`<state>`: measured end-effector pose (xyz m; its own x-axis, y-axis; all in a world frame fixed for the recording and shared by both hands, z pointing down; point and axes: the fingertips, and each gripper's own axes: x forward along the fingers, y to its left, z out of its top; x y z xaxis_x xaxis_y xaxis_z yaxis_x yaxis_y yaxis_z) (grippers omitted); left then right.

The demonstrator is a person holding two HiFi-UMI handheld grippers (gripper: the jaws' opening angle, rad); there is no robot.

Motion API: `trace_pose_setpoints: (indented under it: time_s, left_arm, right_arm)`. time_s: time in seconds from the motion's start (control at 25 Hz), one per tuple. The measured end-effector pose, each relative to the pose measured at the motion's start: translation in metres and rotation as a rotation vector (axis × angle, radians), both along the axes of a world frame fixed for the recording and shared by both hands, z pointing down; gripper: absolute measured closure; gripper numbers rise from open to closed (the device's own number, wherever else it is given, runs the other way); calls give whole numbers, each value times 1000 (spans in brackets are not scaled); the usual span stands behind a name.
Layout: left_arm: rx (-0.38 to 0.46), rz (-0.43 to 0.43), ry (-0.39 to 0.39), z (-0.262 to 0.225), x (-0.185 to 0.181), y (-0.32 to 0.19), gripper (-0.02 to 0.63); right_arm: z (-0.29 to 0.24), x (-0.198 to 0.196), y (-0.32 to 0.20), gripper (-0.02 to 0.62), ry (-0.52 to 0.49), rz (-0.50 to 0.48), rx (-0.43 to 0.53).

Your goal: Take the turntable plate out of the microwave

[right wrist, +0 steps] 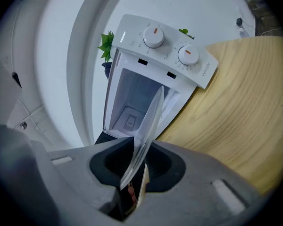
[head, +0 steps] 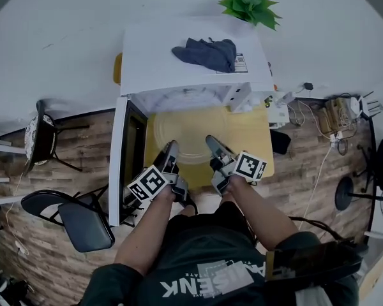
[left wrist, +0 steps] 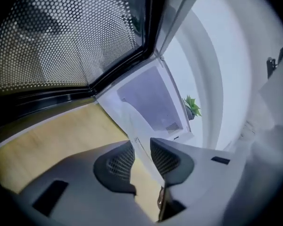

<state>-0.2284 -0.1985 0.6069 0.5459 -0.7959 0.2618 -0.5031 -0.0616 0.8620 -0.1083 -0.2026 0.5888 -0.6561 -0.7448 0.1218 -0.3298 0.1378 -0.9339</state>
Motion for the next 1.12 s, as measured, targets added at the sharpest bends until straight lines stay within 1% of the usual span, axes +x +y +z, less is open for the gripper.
trace_pose_setpoints:
  time_s: [0.08,0.16,0.28,0.32,0.36,0.44,0.48,0.52,0.6,0.68,0.72,0.88,0.92,1.04,1.12]
  left_arm:
    - [2,7,3,-5,5,7,503]
    - [8,7,2,-12,8,15,503]
    - [52,6,-42,-27,7,27,502]
    - [67,6,-54,-32,8,32,499]
    - [79,3,-62,-38,9,37,497]
    - [97,-13,-64,-49,14,45,498]
    - [104,-23,-60,-55,18,49,499]
    - [110,-32,-56,-60,23,53,499]
    - [112,-52,-57,-69,32,64,499]
    - [112,-75,-65,-76,39,76,499]
    - [114,-86,-71,-80,42,81,499]
    - [131,-121,-95,-99,54,97,499]
    - [132,-128,-99,-103,56,100,499]
    - [131,-140,-91,-116,63,106,499]
    - [144,-146,-92,-128,66,109,499]
  right_arm:
    - [-11,0,7,525,-43,2,9]
    - [-12,8,14,525,11,-8,13]
    - [-12,19,27,523,95,-30,-7]
    - [-15,22,32,523,98,-38,-18]
    - [-24,19,36,523,47,-51,-15]
    - [-52,9,40,523,-134,-84,25]
    - [-60,9,43,523,-173,-100,41]
    - [-64,14,46,525,-172,-116,50]
    - [-68,26,53,525,-127,-153,62]
    - [-80,31,60,525,-156,-187,71]
    - [-83,35,64,525,-149,-201,76]
    - [-87,53,73,525,-44,-250,93]
    - [-89,56,74,525,-36,-263,93]
    - [-104,59,75,523,-48,-308,94]
    - [-116,60,77,525,-52,-334,108]
